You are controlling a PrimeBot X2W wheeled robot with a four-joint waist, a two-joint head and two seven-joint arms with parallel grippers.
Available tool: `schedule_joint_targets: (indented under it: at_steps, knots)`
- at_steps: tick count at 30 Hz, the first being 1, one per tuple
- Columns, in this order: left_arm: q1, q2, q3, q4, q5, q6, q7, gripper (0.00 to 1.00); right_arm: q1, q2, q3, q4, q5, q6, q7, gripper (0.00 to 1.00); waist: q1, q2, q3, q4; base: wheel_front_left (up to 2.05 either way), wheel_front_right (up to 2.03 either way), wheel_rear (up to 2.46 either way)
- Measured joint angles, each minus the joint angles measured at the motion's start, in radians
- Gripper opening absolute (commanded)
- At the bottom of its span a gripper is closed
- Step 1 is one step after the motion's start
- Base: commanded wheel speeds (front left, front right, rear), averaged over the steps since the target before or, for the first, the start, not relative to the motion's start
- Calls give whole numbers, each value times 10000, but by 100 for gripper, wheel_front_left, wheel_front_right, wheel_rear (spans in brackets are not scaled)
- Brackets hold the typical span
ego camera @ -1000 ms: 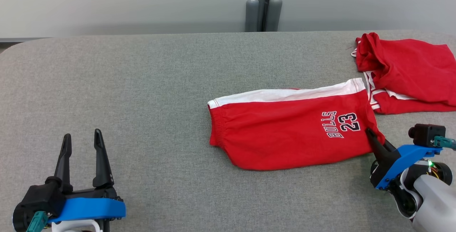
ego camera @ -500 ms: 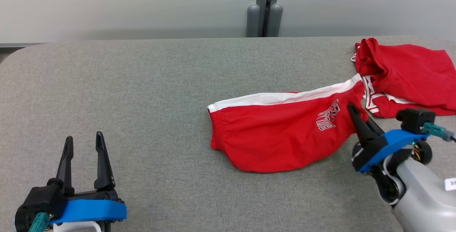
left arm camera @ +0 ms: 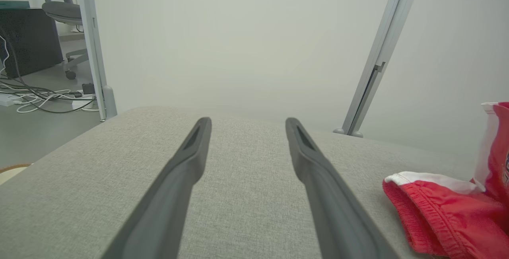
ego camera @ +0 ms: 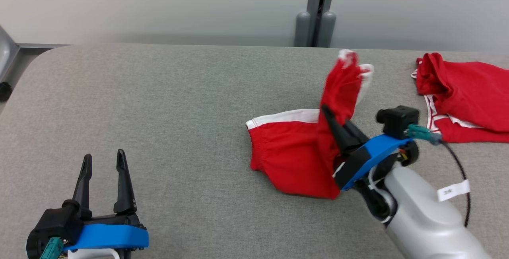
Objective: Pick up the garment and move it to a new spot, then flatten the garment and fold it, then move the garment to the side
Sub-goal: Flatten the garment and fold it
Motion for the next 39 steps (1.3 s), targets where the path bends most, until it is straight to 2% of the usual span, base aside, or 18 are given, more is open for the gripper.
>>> schedule_joint_targets:
  at_steps: [12,24,25,27,33,39]
  knots:
    - [5,0,-228,84,-207,0,0,100,253,869,1480,625,-88,0,159,0,0,0,144,582,0,0,0]
    - [-131,0,-416,211,-336,0,0,100,374,1358,2303,1294,65,0,-249,0,0,0,375,637,0,0,0]
    - [-159,0,-445,226,-337,0,0,100,370,1392,2330,1337,65,0,-251,2,0,0,388,637,0,0,0]
    - [-192,0,-495,244,-336,0,0,100,363,1411,2351,1319,73,0,-265,100,0,0,416,635,0,0,0]
    - [-272,0,-552,282,-332,0,0,100,340,1367,1710,424,-360,0,-295,100,0,0,441,504,0,0,0]
    - [-274,-2,-600,297,-232,0,0,100,977,721,81,-986,-1547,0,-307,100,0,0,349,167,0,0,0]
